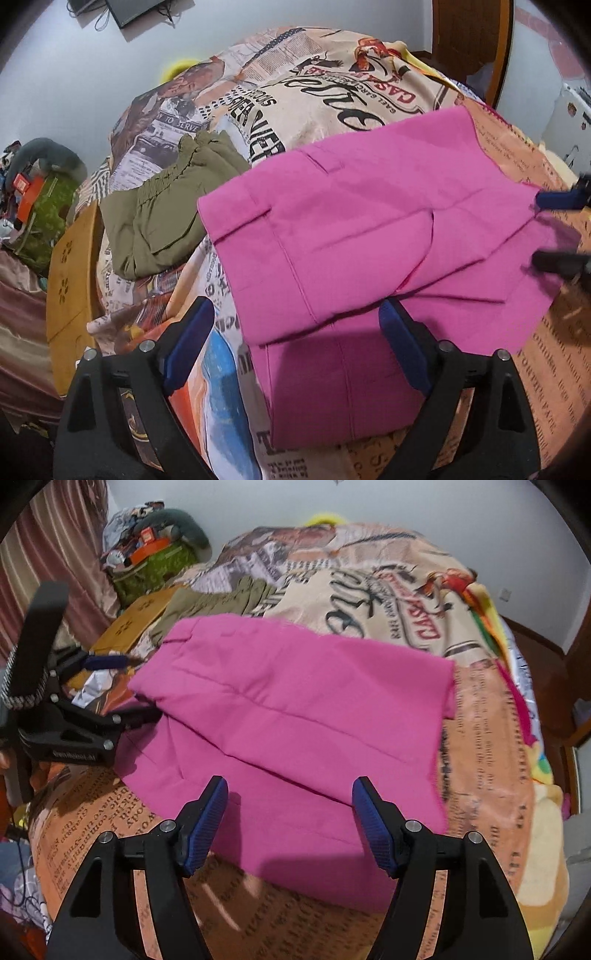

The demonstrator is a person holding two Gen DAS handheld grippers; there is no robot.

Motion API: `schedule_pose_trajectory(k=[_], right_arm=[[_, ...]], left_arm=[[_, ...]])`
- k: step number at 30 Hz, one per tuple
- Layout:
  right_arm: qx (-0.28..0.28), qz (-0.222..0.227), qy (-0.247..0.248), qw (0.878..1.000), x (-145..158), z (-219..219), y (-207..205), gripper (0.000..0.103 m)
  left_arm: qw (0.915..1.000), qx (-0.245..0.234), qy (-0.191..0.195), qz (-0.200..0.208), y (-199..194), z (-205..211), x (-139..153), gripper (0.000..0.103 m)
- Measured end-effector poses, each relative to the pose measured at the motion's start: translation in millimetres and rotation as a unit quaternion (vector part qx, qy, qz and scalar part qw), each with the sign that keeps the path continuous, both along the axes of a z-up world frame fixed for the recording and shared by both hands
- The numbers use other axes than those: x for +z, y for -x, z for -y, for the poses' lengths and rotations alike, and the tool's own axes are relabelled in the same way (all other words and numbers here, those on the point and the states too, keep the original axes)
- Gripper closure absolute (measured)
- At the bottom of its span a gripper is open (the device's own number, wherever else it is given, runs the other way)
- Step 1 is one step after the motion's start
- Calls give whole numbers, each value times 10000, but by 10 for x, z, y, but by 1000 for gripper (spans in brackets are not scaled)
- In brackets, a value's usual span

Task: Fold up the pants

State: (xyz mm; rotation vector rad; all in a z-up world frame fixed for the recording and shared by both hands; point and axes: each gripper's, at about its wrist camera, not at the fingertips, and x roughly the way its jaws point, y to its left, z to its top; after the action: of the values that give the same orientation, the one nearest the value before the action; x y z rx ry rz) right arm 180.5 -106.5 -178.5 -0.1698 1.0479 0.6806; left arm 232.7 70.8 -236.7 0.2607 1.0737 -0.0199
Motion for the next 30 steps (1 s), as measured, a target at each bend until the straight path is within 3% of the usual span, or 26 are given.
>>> schedule_pose_trajectory(k=[4,7,12,14,17,19,22,23,26,28,30], right_arm=[[316,-154,73,9994,-62,-163,-42,37],[471,-78,192,9987,-75,-286,-80,37],[691,263,253,9969,-54,-451,-144,40],[765,372,274,9960,-42,-492,-166,68],[725,434,193,9962,-15,-506,-229,89],[659,483,87,9966,24,-495,-253,95],[534,587,-81,9968,104,-469,-261,96],[518,614,-96,9967,121,-470,-269,97],[483,751,-153,9959,186,-457,-242,98],[459,771,-212,9957,223,-442,-218,98],[431,774,-294,9956,264,-423,-195,98]], left_arm=[[9999,75,28,79,-93,-45,70,11],[9992,130,360,107,-147,-95,145,12],[9985,114,534,100,-208,-81,170,12],[9976,82,688,24,-223,-73,155,12],[9969,17,787,-37,-221,-35,128,11],[9969,-10,787,-50,-220,-11,108,11],[9970,-8,778,-47,-241,26,81,12],[9969,-18,786,-61,-256,45,72,13],[9955,-117,911,-225,-294,93,42,34],[9958,-106,866,-265,-306,118,27,56],[9966,-98,784,-224,-294,148,32,63]])
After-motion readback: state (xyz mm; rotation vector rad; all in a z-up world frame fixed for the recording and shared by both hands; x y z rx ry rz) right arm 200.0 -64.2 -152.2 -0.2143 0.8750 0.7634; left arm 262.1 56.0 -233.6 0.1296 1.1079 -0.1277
